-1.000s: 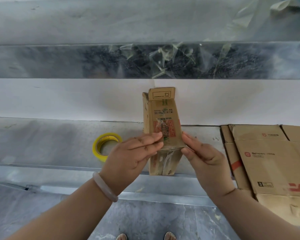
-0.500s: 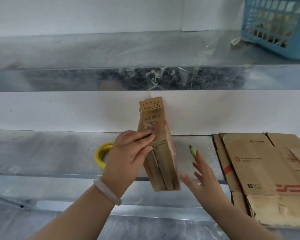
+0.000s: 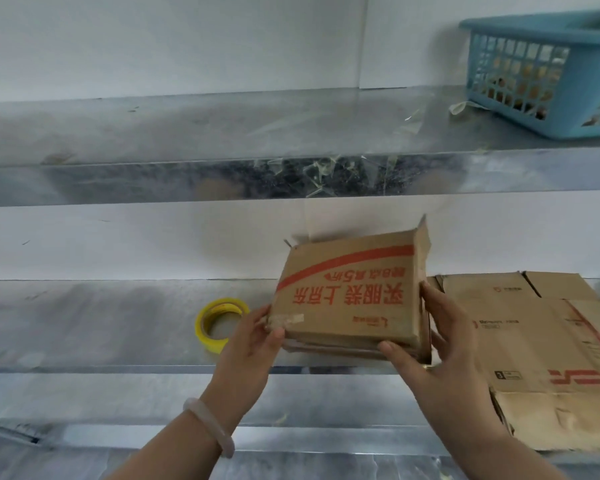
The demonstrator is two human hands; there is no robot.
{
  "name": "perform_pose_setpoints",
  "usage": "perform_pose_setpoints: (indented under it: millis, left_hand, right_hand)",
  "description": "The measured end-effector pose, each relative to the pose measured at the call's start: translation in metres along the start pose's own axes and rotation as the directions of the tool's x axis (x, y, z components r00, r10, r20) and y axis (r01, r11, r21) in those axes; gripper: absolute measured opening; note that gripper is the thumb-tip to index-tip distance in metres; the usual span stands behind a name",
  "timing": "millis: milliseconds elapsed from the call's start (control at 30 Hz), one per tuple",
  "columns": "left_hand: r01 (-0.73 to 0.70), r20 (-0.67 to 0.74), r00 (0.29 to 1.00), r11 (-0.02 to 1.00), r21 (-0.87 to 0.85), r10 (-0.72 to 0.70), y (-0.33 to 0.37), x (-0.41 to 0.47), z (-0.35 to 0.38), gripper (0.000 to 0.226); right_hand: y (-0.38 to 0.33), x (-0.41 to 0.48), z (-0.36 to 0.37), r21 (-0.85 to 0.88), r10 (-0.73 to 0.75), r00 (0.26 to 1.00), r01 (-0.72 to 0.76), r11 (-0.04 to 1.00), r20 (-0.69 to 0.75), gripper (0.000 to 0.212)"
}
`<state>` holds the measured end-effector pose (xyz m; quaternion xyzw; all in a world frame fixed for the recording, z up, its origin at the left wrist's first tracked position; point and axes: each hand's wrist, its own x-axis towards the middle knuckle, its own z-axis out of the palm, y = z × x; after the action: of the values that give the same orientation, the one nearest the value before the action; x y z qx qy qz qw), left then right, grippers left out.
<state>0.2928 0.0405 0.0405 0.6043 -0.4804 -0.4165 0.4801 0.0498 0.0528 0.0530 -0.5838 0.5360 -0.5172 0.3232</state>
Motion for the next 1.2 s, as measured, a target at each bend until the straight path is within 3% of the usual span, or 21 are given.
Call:
perform_pose_setpoints:
  millis: [133, 233, 333, 400, 533, 600, 667, 800, 867, 933, 1033, 1133, 1200]
  left_hand:
    - [0.252, 0.173, 0.951, 0.967, 0.037, -0.255, -0.022, 0.013, 0.002, 0.024]
    - [0.232, 0.243, 0.924, 0.938, 0.257, -0.295, -0.031, 0.023, -0.001, 0.025]
    - [0.14, 0.216, 0.945, 0.901, 0.411, -0.246, -0.052, 0.035, -0.017, 0.035]
    - [0.031, 0.163, 0.978, 0.858, 0.513, -0.132, -0.067, 0.041, -0.037, 0.037]
    - [-0.051, -0.009, 0.996, 0.64, 0.766, 0.089, -0.091, 0.052, -0.076, 0.045]
    - [-0.135, 0.061, 0.984, 0.474, 0.87, 0.168, -0.103, 0.061, -0.087, 0.036]
    - [-0.196, 0.14, 0.976, 0.391, 0.899, 0.169, -0.105, 0.068, -0.089, 0.033]
    - [-0.206, 0.15, 0.973, 0.359, 0.91, 0.178, -0.105, 0.074, -0.092, 0.024]
    - [-0.256, 0.249, 0.966, 0.298, 0.919, 0.064, -0.101, 0.075, -0.09, 0.036]
    - [-0.28, 0.286, 0.958, 0.232, 0.931, 0.008, -0.098, 0.075, -0.09, 0.031]
    - [-0.321, 0.309, 0.947, 0.278, 0.905, 0.089, -0.091, 0.07, -0.097, 0.02]
    - [-0.415, 0.303, 0.9, 0.405, 0.815, 0.314, -0.067, 0.06, -0.104, 0.021]
    - [-0.489, 0.286, 0.853, 0.478, 0.73, 0.436, -0.036, 0.05, -0.107, 0.021]
  right_hand:
    - [-0.006, 0.029, 0.017, -0.352, -0.308, 0.944, 0.331, 0.875, 0.123, 0.07]
    - [0.003, 0.045, 0.042, -0.544, -0.384, 0.868, 0.496, 0.677, 0.314, 0.067]
    - [0.007, 0.053, 0.064, -0.619, -0.304, 0.864, 0.5, 0.606, 0.401, 0.067]
    - [0.001, 0.054, 0.073, -0.662, -0.247, 0.869, 0.487, 0.57, 0.428, 0.073]
    - [-0.012, 0.058, 0.072, -0.716, -0.186, 0.864, 0.494, 0.493, 0.468, 0.083]
    - [-0.016, 0.058, 0.07, -0.74, -0.168, 0.866, 0.492, 0.458, 0.472, 0.079]
    - [-0.02, 0.058, 0.068, -0.754, -0.135, 0.867, 0.486, 0.443, 0.479, 0.079]
    - [-0.026, 0.056, 0.067, -0.754, -0.088, 0.862, 0.482, 0.446, 0.498, 0.086]
    - [-0.027, 0.053, 0.067, -0.753, -0.081, 0.859, 0.484, 0.446, 0.505, 0.089]
    - [-0.029, 0.05, 0.068, -0.75, -0.086, 0.865, 0.475, 0.46, 0.495, 0.09]
    - [-0.035, 0.045, 0.075, -0.703, -0.194, 0.861, 0.499, 0.507, 0.47, 0.08]
    - [-0.048, 0.04, 0.09, -0.618, -0.38, 0.806, 0.592, 0.517, 0.453, 0.053]
    - [-0.06, 0.038, 0.106, -0.589, -0.437, 0.777, 0.629, 0.507, 0.454, 0.046]
